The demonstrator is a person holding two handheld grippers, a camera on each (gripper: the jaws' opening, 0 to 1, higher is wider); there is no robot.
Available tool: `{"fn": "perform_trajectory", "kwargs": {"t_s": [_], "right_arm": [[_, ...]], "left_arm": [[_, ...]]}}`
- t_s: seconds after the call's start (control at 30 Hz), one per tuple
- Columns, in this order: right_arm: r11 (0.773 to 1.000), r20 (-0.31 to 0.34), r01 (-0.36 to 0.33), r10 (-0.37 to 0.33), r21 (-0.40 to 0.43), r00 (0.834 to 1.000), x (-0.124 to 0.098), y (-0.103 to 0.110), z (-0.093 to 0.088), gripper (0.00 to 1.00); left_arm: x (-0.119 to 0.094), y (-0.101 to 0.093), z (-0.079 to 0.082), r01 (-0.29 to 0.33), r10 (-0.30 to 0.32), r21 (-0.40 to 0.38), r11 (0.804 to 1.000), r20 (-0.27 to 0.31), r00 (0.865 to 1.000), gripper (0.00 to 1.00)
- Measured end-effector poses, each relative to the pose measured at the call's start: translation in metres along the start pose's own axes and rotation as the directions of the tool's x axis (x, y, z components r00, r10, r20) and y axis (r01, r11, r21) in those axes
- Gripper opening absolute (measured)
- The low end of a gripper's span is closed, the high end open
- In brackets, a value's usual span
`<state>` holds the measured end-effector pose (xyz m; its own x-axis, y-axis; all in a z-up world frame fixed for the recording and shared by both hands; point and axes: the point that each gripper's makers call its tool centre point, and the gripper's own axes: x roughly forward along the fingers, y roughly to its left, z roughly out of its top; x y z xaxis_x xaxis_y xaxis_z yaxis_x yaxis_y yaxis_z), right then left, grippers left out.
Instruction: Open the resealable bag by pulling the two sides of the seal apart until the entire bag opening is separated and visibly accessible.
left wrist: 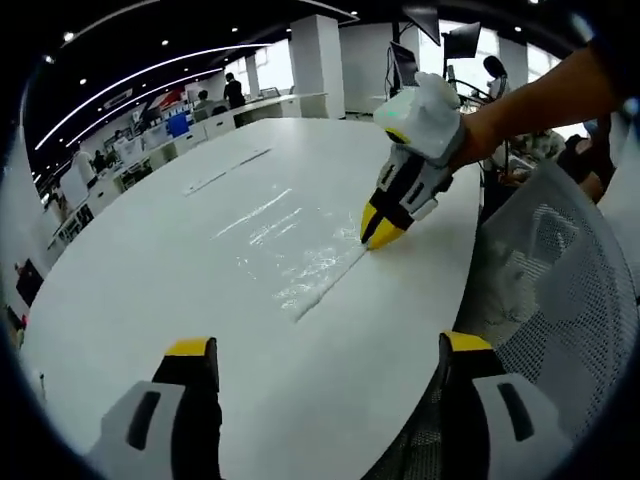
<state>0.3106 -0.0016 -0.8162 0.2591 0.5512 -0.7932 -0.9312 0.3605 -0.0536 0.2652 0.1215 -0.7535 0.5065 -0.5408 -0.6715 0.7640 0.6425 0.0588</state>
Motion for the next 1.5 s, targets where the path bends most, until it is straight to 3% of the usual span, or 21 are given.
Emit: {"fn": "perform_trajectory", "kwargs": {"t_s": [0.2,0.43,0.5,0.77,1.13,1.23,1.5], "right_arm": [[0.994,-0.032,-0.01,0.007,-0.106,0.999,0.0,0.001,0.0,0.0],[0.991,-0.034,-0.027,0.023,-0.133,0.999,-0.003,0.005,0.0,0.0],[0.984,-0.007,-0.037,0.036,-0.172,0.999,-0.007,0.008,0.006,0.0],[0.97,-0.022,-0.076,0.073,-0.233,0.997,-0.016,0.017,0.007,0.0],[0.934,0.012,-0.114,0.125,-0.338,0.992,-0.035,0.022,0.019,0.0],[0.913,0.024,-0.104,0.124,-0.395,0.992,-0.039,0.021,0.022,0.0],[0.879,0.05,-0.104,0.143,-0.465,0.988,-0.051,0.026,0.03,0.0]], "left_arm": [[0.003,0.0,-0.002,0.013,-0.013,0.021,1.0,-0.02,1.0,0.89],[0.007,-0.002,-0.003,0.022,-0.021,0.033,0.999,-0.029,0.999,0.88],[0.008,-0.003,-0.003,0.027,-0.026,0.044,0.999,-0.034,0.999,0.87],[0.012,-0.008,-0.005,0.056,-0.052,0.084,0.995,-0.057,0.997,0.84],[0.018,-0.008,0.009,0.079,-0.073,0.122,0.989,-0.054,0.996,0.8],[0.02,-0.01,0.011,0.079,-0.074,0.126,0.989,-0.039,0.996,0.77],[0.026,-0.014,0.003,0.095,-0.087,0.152,0.984,-0.063,0.994,0.71]]}}
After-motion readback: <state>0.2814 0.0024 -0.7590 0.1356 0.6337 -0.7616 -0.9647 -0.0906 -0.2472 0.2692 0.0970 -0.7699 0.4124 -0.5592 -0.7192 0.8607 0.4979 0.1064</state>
